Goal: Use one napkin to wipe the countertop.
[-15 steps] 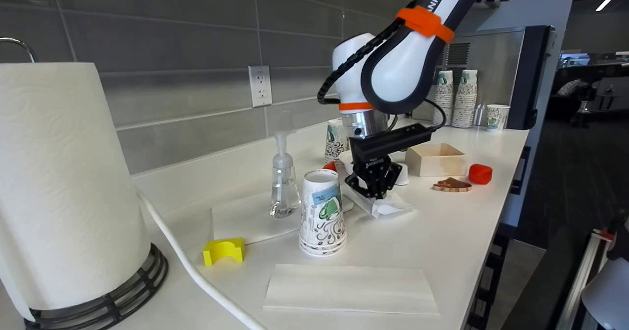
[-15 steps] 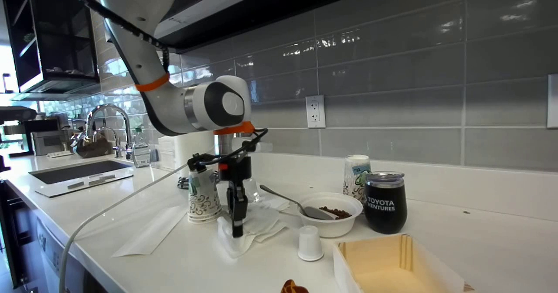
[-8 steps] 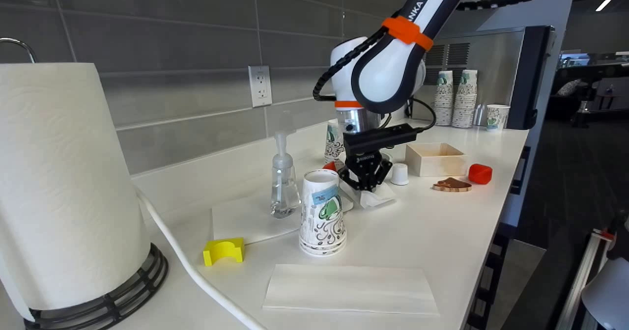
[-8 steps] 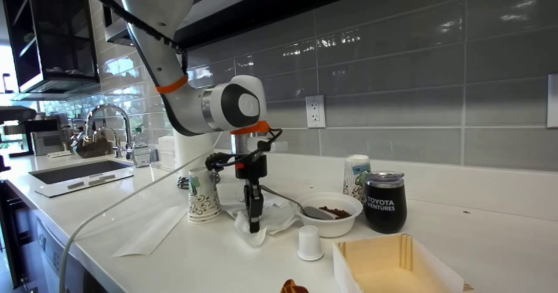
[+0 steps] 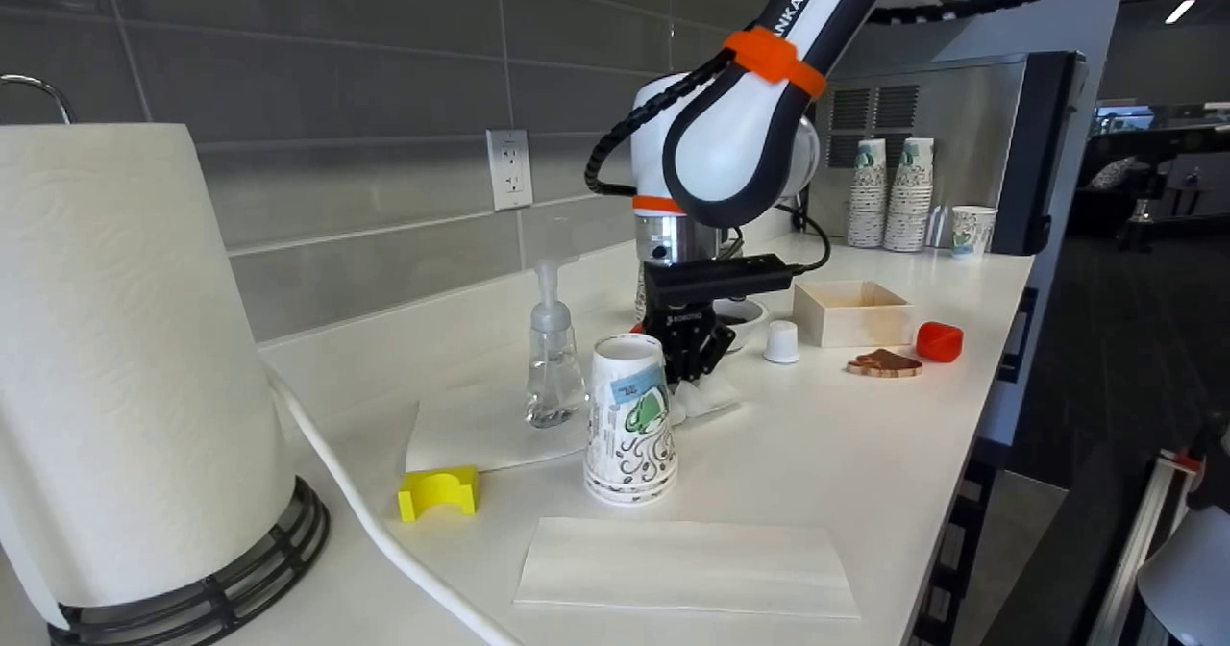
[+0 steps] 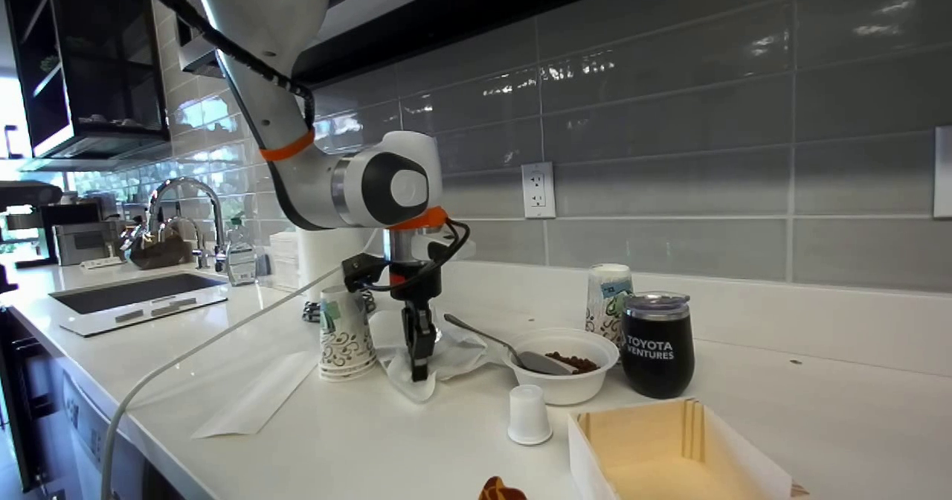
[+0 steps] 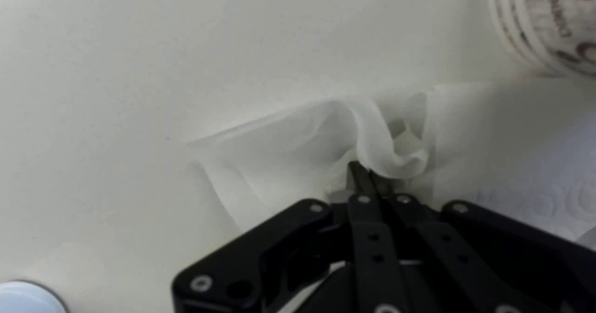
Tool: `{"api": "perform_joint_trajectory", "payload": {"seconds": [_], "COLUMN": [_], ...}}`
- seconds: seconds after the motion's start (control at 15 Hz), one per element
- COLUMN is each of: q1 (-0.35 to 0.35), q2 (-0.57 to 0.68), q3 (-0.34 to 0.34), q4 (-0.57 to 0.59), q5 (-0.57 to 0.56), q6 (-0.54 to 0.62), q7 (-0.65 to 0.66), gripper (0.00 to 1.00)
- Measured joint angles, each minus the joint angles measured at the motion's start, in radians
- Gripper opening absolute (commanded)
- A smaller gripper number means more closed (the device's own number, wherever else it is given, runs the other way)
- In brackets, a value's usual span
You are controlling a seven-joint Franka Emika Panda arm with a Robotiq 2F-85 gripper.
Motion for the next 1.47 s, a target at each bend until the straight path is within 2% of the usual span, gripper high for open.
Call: {"api": "perform_joint_trajectory", "payload": {"seconds": [0.13,0.33,0.87,1.07,1.47], "q1": [0.006,0.009,-0.003,-0.007,-0.004], "q2": [0.0,0.0,-0.018,-0.026,-0.03], "q3": [0.011,0.005,-0.089,-0.114,-0.103], "q4": [0.003,0.01,-0.008,-0.022,-0.051], "q5": [0.061,0.084,0.075,0.043,0.013], "q6": [-0.015,-0.052,-0.072,-0.053,0.05], "q7": [-0.053,-0.057,0.079,0.131,0.158], "gripper": [0.0,0.0,0.0,0.0,0.0]}}
